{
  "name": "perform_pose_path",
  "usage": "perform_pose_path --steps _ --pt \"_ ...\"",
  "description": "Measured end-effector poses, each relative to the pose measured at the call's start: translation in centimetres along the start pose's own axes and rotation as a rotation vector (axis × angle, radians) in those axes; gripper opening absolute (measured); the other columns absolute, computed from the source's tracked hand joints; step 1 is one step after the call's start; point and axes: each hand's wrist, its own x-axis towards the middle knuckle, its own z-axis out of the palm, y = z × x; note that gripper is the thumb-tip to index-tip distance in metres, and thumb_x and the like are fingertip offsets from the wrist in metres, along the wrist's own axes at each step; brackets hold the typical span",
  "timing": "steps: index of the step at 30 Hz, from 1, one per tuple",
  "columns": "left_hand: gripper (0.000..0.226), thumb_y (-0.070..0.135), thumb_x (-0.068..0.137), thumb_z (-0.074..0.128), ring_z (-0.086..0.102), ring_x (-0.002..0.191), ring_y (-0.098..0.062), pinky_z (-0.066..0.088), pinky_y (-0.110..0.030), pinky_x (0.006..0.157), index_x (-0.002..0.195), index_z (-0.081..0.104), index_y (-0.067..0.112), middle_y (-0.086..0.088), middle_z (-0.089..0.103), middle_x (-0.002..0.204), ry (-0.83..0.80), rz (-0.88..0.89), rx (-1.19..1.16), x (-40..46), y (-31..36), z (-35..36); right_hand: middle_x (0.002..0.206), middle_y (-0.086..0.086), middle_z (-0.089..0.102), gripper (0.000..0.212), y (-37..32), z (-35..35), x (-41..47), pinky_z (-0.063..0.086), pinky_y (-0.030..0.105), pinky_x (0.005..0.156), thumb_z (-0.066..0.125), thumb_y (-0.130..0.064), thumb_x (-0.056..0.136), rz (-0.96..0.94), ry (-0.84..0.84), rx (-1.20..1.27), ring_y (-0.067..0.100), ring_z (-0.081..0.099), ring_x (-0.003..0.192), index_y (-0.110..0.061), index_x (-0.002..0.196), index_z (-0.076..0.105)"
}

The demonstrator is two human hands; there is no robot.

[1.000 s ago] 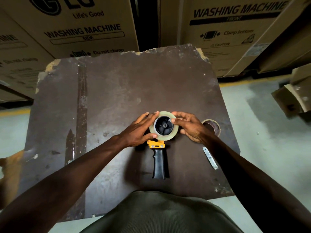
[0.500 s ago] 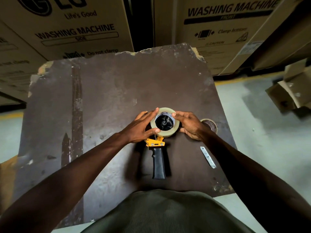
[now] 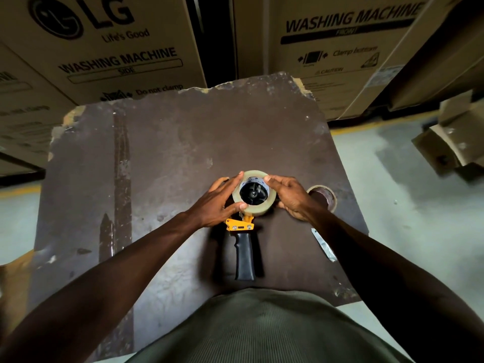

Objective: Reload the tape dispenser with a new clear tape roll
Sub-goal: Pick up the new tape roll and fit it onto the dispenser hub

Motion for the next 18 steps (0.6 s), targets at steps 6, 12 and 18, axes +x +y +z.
perform_pose_path --steps 6,12,18 --pt "0.085 0.057 0.094 0.052 -0.003 0.153 -0.020 0.021 -0.043 0.120 0.157 0.001 0.034 0.000 0.016 0.165 -0.013 -0.033 0.023 -1.2 0.7 0.3 0.107 0.011 0.072 0.031 0.8 0.6 -1.3 0.053 0.018 0.069 0.050 -0.025 0.104 -0.094 0.021 -0.099 0.014 0.065 0.090 -0.006 0.122 0.067" --pt "0.089 0.061 0.091 0.052 -0.007 0.152 -0.024 0.017 -0.044 0.121 0.157 -0.003 0.036 0.012 0.013 0.165 -0.067 -0.009 0.016 -1.5 0.1 0.1 0.140 0.001 0.059 0.067 0.6 -0.6 -1.3 0.045 0.033 0.109 0.070 -0.011 0.091 -0.136 -0.219 -0.224 0.013 0.057 0.128 -0.013 0.150 0.039" --pt "0.094 0.070 0.084 0.055 0.005 0.152 -0.026 0.024 -0.054 0.117 0.155 0.002 0.042 0.012 0.022 0.163 -0.047 -0.018 0.076 -1.3 -0.3 -0.4 0.166 0.002 0.019 0.104 -0.4 -2.1 -0.6 0.017 0.029 0.124 0.083 -0.046 0.075 -0.426 -0.246 -1.022 0.007 0.015 0.151 -0.025 0.157 0.023"
